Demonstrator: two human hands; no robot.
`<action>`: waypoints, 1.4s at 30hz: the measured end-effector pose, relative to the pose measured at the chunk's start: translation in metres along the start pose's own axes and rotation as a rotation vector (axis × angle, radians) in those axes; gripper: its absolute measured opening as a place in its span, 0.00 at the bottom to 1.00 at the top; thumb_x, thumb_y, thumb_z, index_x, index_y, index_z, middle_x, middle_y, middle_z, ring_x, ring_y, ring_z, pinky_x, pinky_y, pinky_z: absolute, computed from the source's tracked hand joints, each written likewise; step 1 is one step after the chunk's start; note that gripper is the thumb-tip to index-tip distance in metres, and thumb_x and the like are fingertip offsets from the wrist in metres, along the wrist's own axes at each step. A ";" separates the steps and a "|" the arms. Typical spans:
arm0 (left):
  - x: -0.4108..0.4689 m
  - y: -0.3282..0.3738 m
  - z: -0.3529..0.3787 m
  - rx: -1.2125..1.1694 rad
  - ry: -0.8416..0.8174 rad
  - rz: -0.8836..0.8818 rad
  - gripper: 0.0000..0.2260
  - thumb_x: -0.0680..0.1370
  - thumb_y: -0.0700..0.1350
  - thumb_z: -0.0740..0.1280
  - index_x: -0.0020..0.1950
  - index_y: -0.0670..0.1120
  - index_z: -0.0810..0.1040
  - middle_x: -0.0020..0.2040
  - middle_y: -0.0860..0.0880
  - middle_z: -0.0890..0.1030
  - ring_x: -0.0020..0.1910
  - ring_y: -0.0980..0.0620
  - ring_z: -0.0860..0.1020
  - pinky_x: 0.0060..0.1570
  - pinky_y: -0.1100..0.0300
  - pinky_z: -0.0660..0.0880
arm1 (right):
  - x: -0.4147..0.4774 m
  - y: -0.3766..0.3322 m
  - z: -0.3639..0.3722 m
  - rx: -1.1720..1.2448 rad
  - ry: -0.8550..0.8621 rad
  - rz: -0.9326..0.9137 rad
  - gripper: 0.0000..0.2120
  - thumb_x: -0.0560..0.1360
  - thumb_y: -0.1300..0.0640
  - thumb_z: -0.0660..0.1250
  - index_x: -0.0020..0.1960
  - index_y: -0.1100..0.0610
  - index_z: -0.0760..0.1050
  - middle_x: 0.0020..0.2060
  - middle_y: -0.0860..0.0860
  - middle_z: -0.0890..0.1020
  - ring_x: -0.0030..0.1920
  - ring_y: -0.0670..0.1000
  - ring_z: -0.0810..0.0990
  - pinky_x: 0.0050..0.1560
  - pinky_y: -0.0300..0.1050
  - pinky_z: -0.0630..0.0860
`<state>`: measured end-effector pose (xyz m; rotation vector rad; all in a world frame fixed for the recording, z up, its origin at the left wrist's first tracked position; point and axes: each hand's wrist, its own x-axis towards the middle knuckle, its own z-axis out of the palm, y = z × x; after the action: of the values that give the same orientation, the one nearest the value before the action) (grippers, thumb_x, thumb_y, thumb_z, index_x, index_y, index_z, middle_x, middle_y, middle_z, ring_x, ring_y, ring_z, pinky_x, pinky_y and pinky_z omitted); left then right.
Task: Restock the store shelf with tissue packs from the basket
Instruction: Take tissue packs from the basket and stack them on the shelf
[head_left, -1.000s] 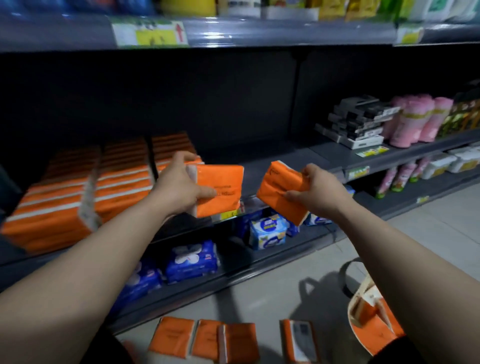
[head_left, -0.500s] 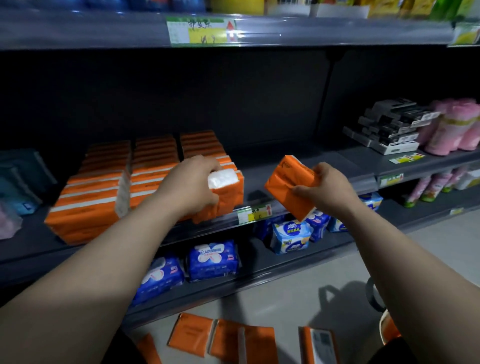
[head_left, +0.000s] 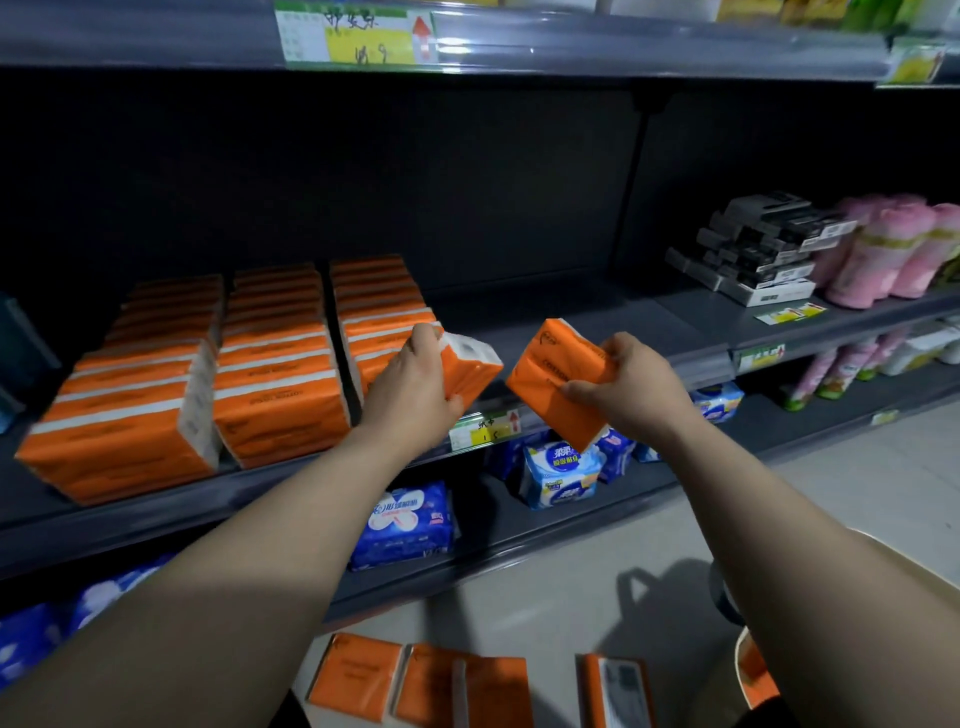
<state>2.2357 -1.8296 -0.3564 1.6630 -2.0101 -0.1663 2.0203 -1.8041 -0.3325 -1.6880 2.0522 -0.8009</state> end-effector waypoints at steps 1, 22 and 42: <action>0.002 0.000 -0.002 0.009 -0.028 -0.003 0.29 0.71 0.48 0.72 0.64 0.45 0.60 0.57 0.44 0.74 0.52 0.43 0.77 0.40 0.55 0.69 | 0.001 0.000 0.000 -0.004 -0.005 -0.001 0.20 0.69 0.47 0.73 0.53 0.51 0.67 0.47 0.50 0.76 0.44 0.53 0.77 0.42 0.49 0.74; 0.039 -0.041 -0.011 0.317 0.008 0.211 0.17 0.68 0.38 0.73 0.53 0.46 0.73 0.53 0.46 0.74 0.53 0.43 0.71 0.52 0.51 0.68 | 0.005 0.002 0.003 0.021 -0.023 0.025 0.24 0.69 0.47 0.74 0.59 0.52 0.67 0.49 0.49 0.74 0.48 0.54 0.77 0.47 0.53 0.78; 0.024 -0.054 -0.041 0.372 -0.081 -0.029 0.30 0.69 0.67 0.67 0.64 0.49 0.76 0.61 0.46 0.79 0.59 0.43 0.75 0.56 0.54 0.70 | 0.005 0.002 0.003 0.052 -0.011 0.018 0.21 0.69 0.47 0.74 0.54 0.50 0.65 0.49 0.50 0.75 0.45 0.53 0.77 0.42 0.50 0.76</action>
<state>2.2995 -1.8559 -0.3362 1.9365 -2.1785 0.1421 2.0193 -1.8093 -0.3362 -1.6408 2.0187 -0.8303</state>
